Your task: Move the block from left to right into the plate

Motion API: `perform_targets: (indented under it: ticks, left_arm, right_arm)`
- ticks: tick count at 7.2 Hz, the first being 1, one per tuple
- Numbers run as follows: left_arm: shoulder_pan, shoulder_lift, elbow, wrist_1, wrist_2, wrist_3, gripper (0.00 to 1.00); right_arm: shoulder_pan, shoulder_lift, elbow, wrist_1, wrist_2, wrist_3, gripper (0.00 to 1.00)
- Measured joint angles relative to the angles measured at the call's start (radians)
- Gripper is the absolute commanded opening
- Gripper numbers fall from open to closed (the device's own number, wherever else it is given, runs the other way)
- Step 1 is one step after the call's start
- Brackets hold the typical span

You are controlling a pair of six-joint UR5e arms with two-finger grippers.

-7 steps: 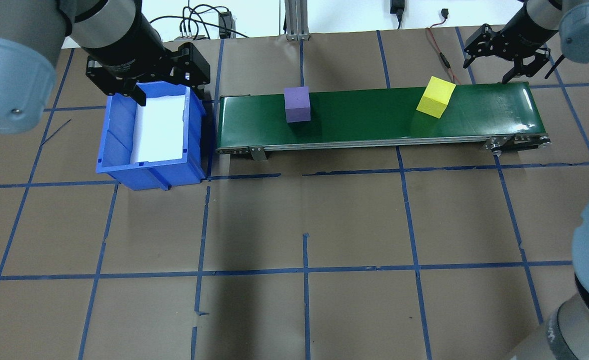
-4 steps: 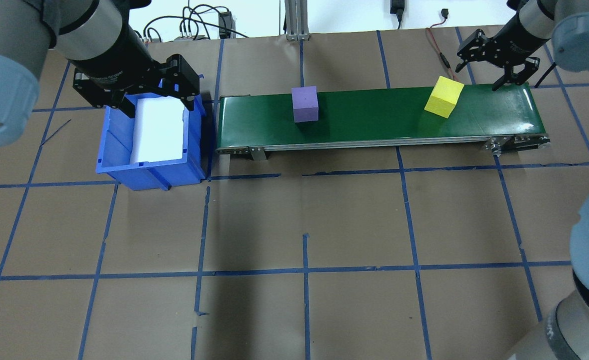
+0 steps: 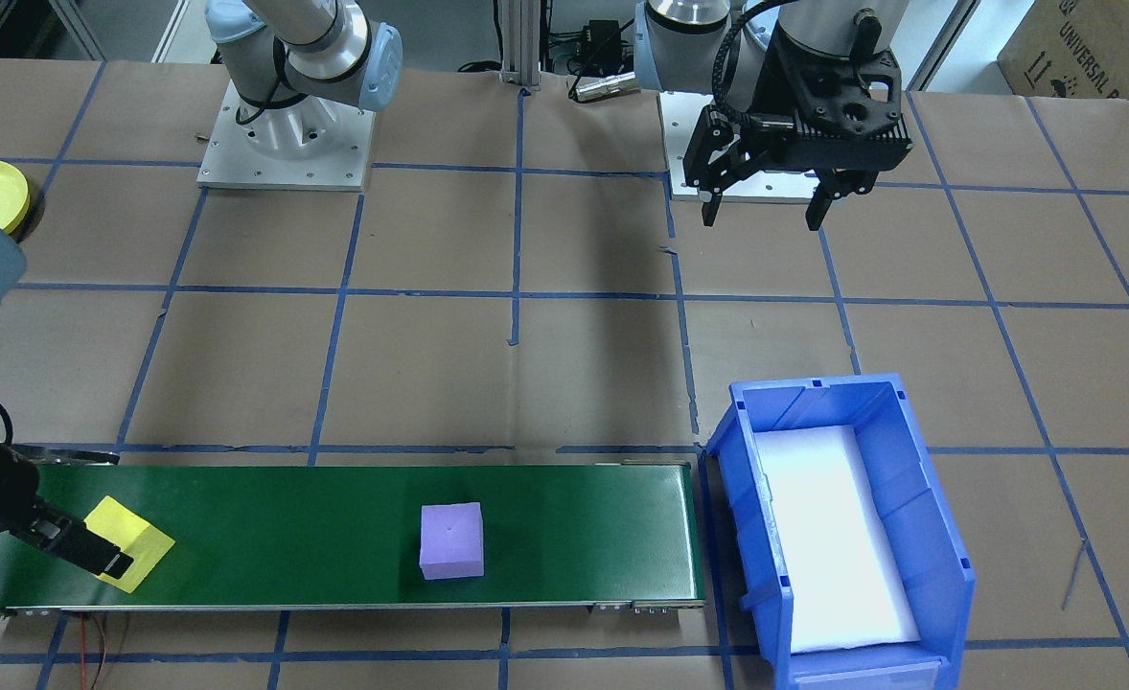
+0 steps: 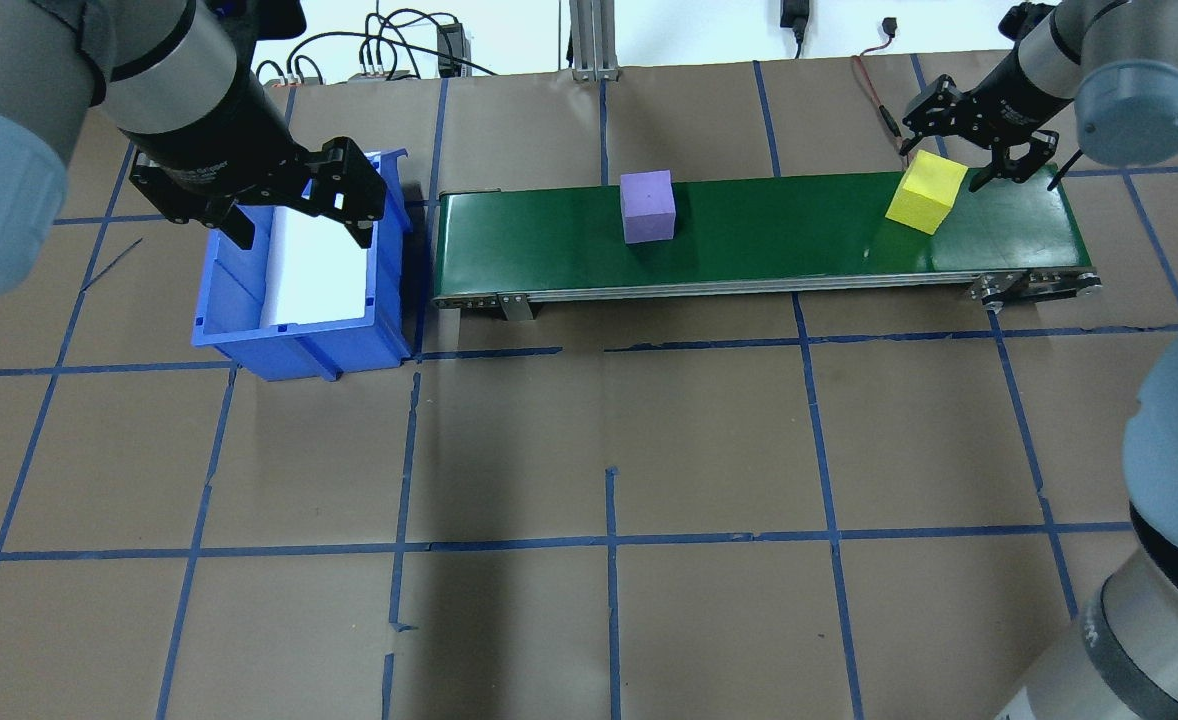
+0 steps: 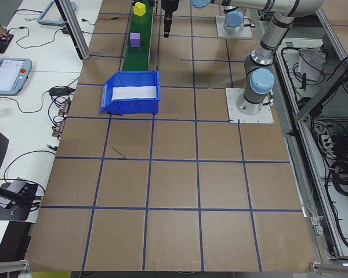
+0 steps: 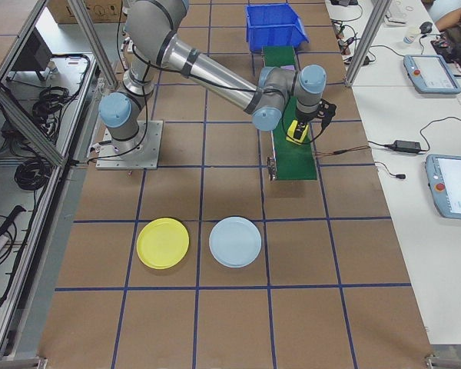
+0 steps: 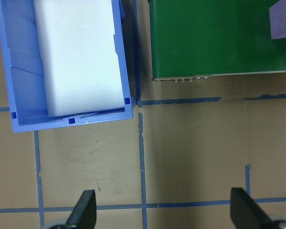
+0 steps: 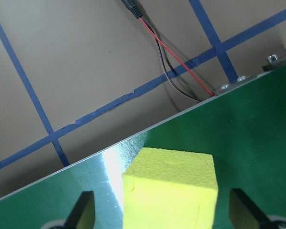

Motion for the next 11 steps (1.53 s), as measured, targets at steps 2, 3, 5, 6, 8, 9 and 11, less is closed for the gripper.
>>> perform_targets:
  ticks: [2, 3, 5, 6, 8, 9, 11]
  left_arm:
    - [-0.002, 0.000, -0.001, 0.000, 0.001, 0.002, 1.00]
    - [-0.001, 0.001, -0.001, 0.001, 0.002, 0.002, 1.00]
    - [0.001, 0.002, -0.001, 0.002, 0.002, 0.002, 1.00]
    - [0.003, 0.002, -0.001, 0.001, 0.002, 0.002, 1.00]
    - [0.004, 0.002, -0.001, 0.000, 0.002, 0.002, 1.00]
    - [0.004, 0.002, -0.001, 0.000, 0.002, 0.002, 1.00]
    - [0.004, 0.002, -0.001, 0.000, 0.002, 0.002, 1.00]
  right_arm:
    - [-0.001, 0.012, 0.005, -0.003, -0.051, -0.067, 0.22]
    - [-0.008, 0.005, 0.006, 0.000, -0.090, -0.147, 0.19]
    - [-0.037, -0.041, 0.022, 0.006, -0.139, -0.270, 0.16]
    - [-0.065, -0.089, 0.048, 0.022, -0.184, -0.336, 0.16]
    - [-0.216, -0.204, 0.112, 0.107, -0.228, -0.541, 0.17]
    - [-0.328, -0.264, 0.157, 0.167, -0.251, -0.661, 0.17]
    - [-0.573, -0.367, 0.276, 0.252, -0.327, -0.907, 0.17]
